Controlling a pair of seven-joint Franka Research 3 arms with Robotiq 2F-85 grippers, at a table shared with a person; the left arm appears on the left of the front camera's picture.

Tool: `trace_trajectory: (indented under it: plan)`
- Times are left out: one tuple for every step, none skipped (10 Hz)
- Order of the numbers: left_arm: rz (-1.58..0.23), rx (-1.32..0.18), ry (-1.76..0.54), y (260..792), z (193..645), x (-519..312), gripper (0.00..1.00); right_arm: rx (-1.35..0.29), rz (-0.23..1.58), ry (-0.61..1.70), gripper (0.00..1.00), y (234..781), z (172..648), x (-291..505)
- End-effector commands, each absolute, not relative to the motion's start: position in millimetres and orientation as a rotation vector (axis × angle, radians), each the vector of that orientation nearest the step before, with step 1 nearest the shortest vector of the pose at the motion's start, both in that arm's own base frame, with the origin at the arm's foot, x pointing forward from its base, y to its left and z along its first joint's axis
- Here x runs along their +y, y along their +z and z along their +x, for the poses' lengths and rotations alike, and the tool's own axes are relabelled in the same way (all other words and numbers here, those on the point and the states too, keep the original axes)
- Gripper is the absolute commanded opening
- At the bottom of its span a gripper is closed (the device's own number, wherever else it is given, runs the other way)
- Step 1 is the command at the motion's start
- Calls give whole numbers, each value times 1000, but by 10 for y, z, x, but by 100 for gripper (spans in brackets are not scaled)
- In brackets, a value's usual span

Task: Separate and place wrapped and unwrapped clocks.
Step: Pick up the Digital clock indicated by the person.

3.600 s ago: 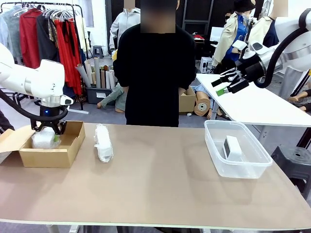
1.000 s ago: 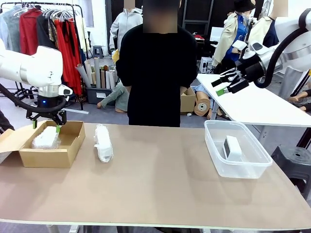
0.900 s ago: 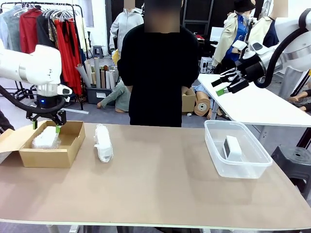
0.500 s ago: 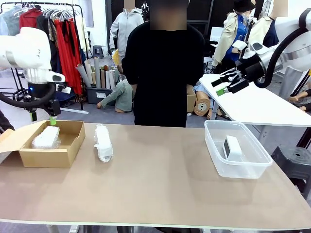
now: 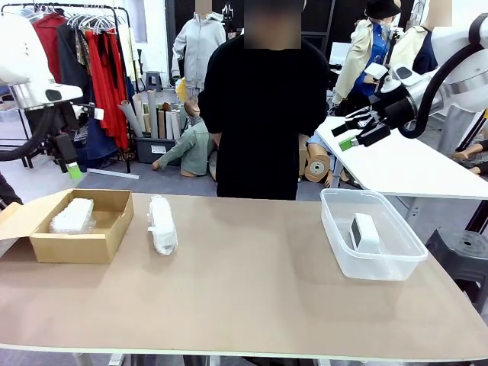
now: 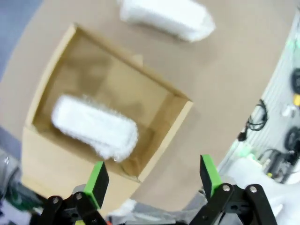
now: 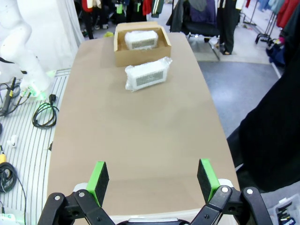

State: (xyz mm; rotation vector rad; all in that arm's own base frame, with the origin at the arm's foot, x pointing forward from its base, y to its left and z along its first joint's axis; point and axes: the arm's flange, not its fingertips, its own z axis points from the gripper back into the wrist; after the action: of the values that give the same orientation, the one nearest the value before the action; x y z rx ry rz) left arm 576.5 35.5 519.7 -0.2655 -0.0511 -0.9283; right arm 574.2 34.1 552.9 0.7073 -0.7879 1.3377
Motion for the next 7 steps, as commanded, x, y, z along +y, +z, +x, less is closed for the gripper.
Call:
trace_trajectory:
  plan:
    - [-336, -195, -1041, 5193, 5655, 373, 100, -793, 703, 1339, 100, 5551, 5741, 344]
    - [-333, -260, -1109, 5209, 5624, 314, 100, -793, 703, 1339, 100, 5551, 5741, 344]
    - [-342, -379, -1171, 5199, 5568, 230, 100, -793, 703, 1339, 100, 5551, 5741, 344]
    - [-328, -376, -1170, 5217, 5517, 208, 100, -793, 703, 1339, 100, 5551, 5741, 344]
    - [-304, -270, -1103, 5322, 5741, 261, 100, -793, 703, 1339, 100, 5551, 5741, 344]
    - [-304, -270, -1103, 5322, 5741, 261, 100, -793, 703, 1339, 100, 5551, 5741, 344]
    - [-304, -270, -1103, 5322, 5741, 261, 100, -793, 703, 1339, 100, 5551, 5741, 344]
